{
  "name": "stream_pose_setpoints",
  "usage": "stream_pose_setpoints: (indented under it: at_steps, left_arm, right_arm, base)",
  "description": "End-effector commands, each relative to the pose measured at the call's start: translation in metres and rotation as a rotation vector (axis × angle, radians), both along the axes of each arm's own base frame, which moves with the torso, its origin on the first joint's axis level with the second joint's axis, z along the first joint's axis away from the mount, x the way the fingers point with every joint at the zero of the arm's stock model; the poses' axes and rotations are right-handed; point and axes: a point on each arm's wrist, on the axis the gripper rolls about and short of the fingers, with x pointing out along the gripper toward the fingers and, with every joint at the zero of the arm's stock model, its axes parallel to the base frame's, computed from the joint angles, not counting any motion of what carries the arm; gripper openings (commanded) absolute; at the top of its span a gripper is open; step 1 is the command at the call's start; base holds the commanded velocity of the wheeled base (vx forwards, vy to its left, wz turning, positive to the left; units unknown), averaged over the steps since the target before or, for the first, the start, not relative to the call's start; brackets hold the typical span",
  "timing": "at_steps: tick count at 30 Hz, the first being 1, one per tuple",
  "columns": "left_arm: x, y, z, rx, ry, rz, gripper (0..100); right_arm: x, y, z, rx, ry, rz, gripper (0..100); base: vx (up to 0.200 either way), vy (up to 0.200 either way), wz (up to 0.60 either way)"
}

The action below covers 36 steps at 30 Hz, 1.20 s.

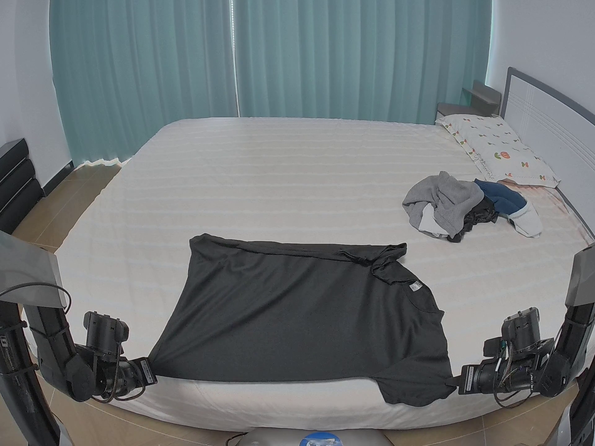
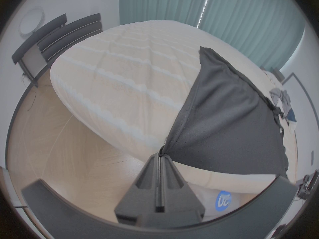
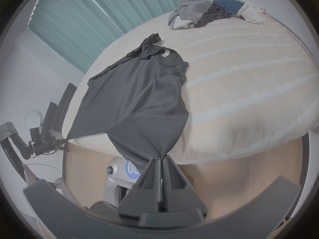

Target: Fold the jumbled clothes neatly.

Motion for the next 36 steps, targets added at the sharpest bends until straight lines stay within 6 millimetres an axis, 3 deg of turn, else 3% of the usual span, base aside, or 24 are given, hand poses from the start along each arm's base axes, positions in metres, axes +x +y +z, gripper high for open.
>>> stream_pose_setpoints:
  at_steps: [1,12,13,14,18,23,29,36]
  left_arm:
    - [-0.014,-0.005,-0.006,0.020,0.081,-0.051,0]
    - [-0.020,-0.012,-0.018,0.029,0.154,-0.097,0]
    - [-0.020,-0.012,-0.019,0.028,0.159,-0.098,0]
    - [-0.019,-0.013,-0.020,0.028,0.162,-0.101,100]
    - [-0.019,-0.013,-0.021,0.026,0.163,-0.100,100]
    - [-0.014,-0.013,-0.017,0.011,0.115,-0.090,100]
    - [0.001,-0.008,-0.006,-0.043,-0.045,-0.045,100]
    - [0.014,0.000,0.002,-0.070,-0.141,-0.018,100]
  right_arm:
    - [-0.011,-0.003,-0.005,-0.024,0.051,0.015,0]
    - [-0.007,-0.004,-0.017,-0.041,0.089,0.020,0]
    - [-0.006,-0.004,-0.017,-0.040,0.085,0.020,100]
    - [-0.003,-0.004,-0.017,-0.035,0.077,0.015,100]
    - [0.008,-0.004,-0.014,-0.020,0.033,-0.006,100]
    - [0.042,-0.012,0.009,0.017,-0.129,-0.079,100]
    - [0.054,0.004,0.015,0.146,-0.118,-0.134,100]
    - [0.048,0.012,0.022,0.354,-0.045,-0.180,100]
  base:
    - [0.000,0.000,0.00]
    - [0.000,0.000,0.00]
    - [0.000,0.000,0.00]
    - [0.000,0.000,0.00]
    - [0.000,0.000,0.00]
    - [0.000,0.000,0.00]
    - [0.000,0.000,0.00]
    - [0.000,0.000,0.00]
